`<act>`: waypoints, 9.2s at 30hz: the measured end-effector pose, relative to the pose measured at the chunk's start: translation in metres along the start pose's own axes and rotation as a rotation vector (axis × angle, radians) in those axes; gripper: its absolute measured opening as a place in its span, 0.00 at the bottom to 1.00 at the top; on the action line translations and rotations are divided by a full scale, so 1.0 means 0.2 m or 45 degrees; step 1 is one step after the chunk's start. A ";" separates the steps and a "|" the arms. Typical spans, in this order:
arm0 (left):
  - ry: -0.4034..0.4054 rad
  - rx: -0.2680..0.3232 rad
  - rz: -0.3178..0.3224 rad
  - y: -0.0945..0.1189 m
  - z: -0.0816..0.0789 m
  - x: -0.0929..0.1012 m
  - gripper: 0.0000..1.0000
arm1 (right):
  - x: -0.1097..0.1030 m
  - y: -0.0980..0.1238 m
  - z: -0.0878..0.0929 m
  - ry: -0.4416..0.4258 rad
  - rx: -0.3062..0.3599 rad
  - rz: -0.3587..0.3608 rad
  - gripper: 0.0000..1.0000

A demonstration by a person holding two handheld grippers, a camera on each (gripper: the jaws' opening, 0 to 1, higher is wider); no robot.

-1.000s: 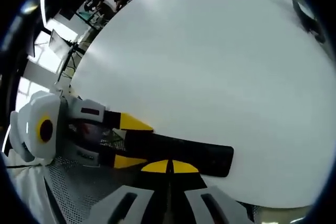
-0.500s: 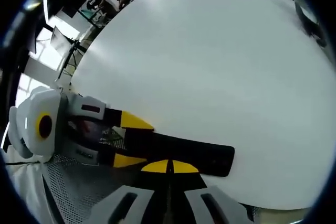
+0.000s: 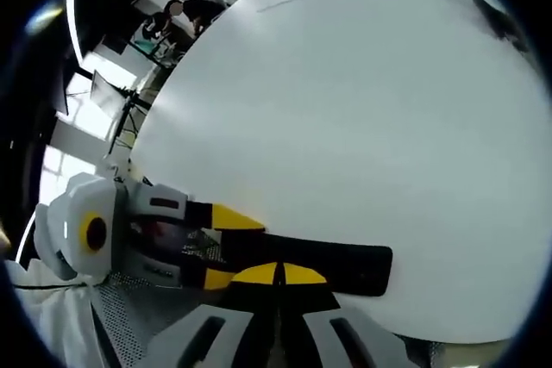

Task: Press the specified remote control buttons in sequence, fully releasing each button before pressing the next.

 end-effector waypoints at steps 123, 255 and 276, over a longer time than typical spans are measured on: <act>0.021 -0.005 0.012 -0.02 -0.01 0.01 0.25 | -0.03 -0.04 0.00 0.047 -0.008 -0.043 0.00; -0.238 -0.235 0.070 -0.01 0.04 -1.00 0.23 | 0.46 0.61 -0.24 0.156 0.857 0.630 0.84; -0.248 -0.257 0.062 -0.06 0.03 -1.35 0.23 | 0.48 0.58 -0.22 0.162 0.799 0.646 0.83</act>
Point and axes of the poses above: the point that each gripper's makers call its tool centre point, and the gripper's own axes: y roughly backward along the fingers, x roughly to its right, z roughly out of its underside, the point moved 2 cm from there along y, roughly backward along the fingers, and after that the axes turned 8 degrees about -y, right-handed, at the moved point
